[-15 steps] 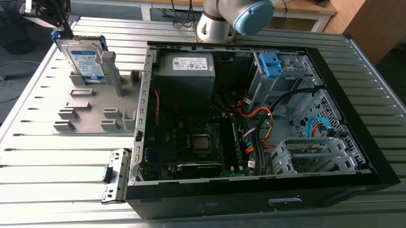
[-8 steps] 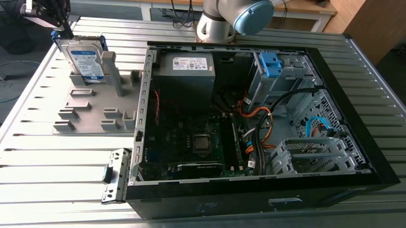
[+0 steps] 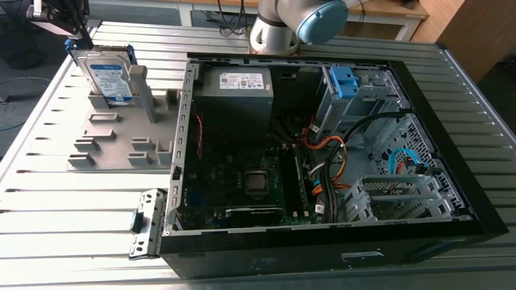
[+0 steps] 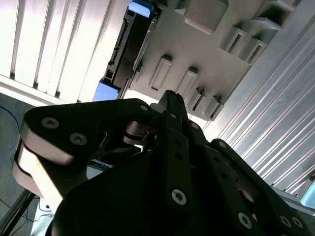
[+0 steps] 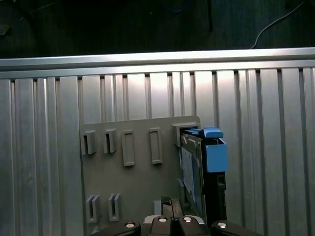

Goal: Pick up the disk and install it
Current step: 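Pick up the disk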

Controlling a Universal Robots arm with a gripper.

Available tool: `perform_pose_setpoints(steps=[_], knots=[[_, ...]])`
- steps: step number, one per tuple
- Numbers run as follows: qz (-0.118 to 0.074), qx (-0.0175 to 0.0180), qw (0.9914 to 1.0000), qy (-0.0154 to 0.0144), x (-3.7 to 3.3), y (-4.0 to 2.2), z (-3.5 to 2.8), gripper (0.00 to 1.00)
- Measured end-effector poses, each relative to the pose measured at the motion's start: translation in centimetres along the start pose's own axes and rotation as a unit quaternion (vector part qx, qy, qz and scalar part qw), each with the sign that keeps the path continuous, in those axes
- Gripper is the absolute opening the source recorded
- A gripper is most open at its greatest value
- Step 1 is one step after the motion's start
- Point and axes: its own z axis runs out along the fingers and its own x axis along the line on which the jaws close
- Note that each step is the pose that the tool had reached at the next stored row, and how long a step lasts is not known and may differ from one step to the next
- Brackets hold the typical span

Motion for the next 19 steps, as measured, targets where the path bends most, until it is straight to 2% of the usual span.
perform_pose_setpoints(steps=[19], knots=[[-0.02,-0.0005,0.99981,-0.0002,0.0,0.0,0.0,0.11]])
